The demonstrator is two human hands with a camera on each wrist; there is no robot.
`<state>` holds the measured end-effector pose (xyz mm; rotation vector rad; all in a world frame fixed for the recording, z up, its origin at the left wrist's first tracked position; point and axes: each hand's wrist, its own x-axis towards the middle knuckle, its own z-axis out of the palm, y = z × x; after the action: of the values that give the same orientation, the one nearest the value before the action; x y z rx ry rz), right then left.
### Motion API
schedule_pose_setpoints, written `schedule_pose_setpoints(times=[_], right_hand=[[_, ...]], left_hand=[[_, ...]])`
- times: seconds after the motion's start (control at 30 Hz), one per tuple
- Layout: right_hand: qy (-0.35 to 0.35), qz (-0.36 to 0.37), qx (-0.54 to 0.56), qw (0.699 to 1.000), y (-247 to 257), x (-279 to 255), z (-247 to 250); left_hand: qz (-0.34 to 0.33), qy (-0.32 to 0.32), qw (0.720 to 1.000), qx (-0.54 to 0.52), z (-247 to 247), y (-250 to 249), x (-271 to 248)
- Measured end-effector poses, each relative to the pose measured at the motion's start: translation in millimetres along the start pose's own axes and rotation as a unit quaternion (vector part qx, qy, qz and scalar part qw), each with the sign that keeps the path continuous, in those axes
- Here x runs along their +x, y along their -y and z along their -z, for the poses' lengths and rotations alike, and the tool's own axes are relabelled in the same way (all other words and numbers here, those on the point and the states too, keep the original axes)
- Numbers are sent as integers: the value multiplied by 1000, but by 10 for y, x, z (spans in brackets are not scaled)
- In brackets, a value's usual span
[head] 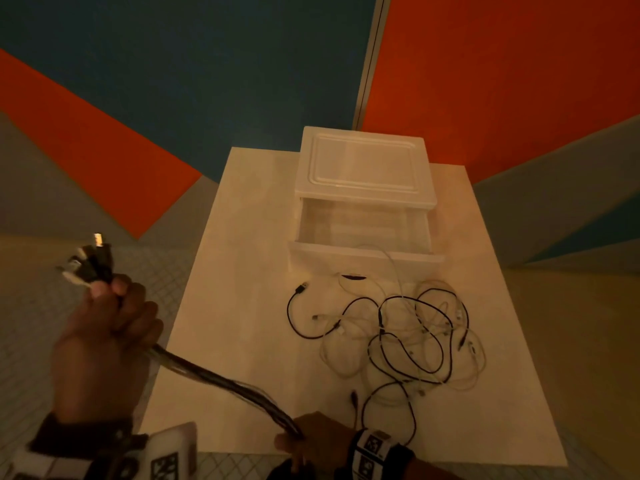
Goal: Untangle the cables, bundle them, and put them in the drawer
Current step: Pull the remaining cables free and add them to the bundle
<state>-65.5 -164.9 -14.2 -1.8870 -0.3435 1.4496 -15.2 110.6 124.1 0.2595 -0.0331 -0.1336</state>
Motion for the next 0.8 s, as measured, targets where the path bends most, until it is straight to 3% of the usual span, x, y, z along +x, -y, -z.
schedule_pose_setpoints(times=[0.13, 0.27, 0.4, 0.5, 0.67, 0.77, 0.8], right_hand=[[42, -22, -56, 997, -44, -18, 6], [80, -21, -65, 994, 20, -37, -16], [78, -1, -197, 977, 22, 102, -102], [130, 7, -215, 968, 254, 192, 129], [-69, 26, -163, 984, 578, 441, 792], [6, -48, -66, 997, 626, 625, 1026], [-19, -41, -53, 998, 640, 674, 1082]], left_hand=[[1, 41, 999, -24, -4, -94, 18], [17, 28, 999, -27, 71, -117, -17], [35, 17, 999, -28, 87, -60, -48], [63, 18, 997, -33, 126, 70, -128], [82, -59, 995, 5, 201, 338, -303], [91, -78, 993, 21, 271, 395, -399], [101, -69, 993, -4, 271, 382, -424]])
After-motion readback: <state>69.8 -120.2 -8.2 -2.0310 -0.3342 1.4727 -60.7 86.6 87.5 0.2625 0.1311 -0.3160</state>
